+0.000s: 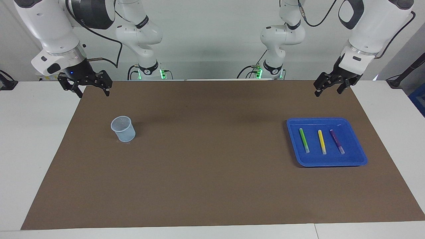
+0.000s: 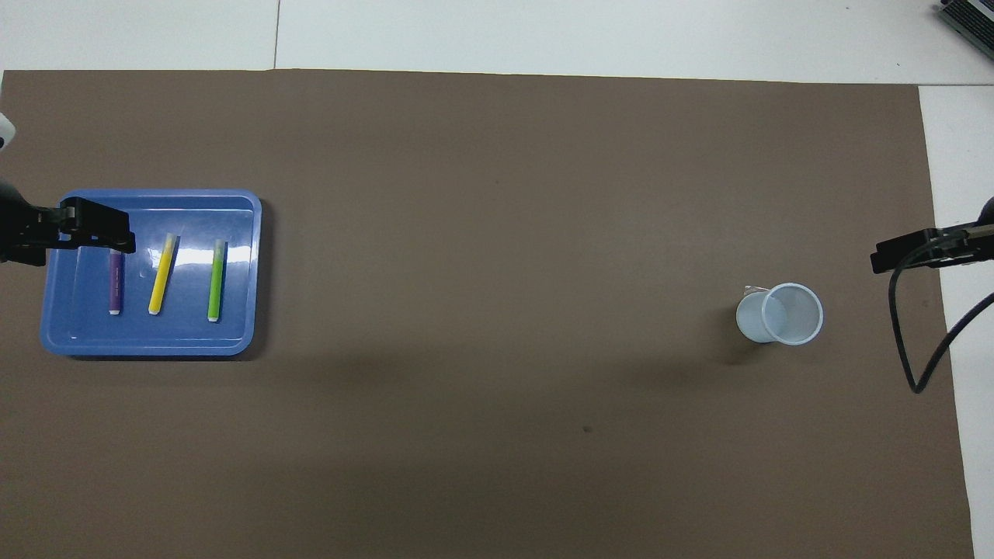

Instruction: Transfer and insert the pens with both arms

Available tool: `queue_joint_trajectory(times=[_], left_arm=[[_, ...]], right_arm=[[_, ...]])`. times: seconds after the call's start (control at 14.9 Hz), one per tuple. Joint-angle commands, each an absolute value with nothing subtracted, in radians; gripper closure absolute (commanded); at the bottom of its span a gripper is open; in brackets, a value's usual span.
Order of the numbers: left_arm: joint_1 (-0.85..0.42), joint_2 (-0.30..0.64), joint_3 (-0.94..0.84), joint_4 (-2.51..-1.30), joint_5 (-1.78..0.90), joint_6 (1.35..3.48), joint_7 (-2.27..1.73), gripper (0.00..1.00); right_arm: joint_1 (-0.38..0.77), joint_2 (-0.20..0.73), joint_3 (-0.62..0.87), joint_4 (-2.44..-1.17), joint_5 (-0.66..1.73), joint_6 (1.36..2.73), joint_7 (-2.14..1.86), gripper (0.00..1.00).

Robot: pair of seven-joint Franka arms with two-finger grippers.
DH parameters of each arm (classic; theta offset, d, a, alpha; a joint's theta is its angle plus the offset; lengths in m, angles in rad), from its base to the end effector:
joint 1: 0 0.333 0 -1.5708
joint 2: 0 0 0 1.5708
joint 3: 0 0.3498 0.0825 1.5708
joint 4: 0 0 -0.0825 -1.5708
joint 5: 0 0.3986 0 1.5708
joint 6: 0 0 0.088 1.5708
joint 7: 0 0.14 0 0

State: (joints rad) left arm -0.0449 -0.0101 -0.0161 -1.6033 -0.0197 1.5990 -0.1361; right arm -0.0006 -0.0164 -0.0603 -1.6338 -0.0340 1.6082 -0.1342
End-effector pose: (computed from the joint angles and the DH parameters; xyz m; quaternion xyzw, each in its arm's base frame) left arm 0.5669 -0.0374 0.6177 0.9992 0.0378 0.0019 0.0100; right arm 0.5641 -0.0393 0.6072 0.9992 0.0374 -0.0062 0.0160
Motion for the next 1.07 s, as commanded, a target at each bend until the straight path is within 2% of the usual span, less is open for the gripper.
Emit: queue_joint_trajectory(times=[0.0, 1.01], left_arm=[[-0.034, -0.008, -0.021, -1.589, -0.031, 1.601, -0.120, 0.00], [-0.032, -0.017, -0.014, -1.612, -0.034, 1.625, -0.123, 0.00]], right_arm=[[0.002, -0.018, -0.063, -1.637, -0.023, 1.608, -0.138, 0.00], [0.002, -0.018, -0.063, -1.637, -0.023, 1.608, -0.138, 0.00]])
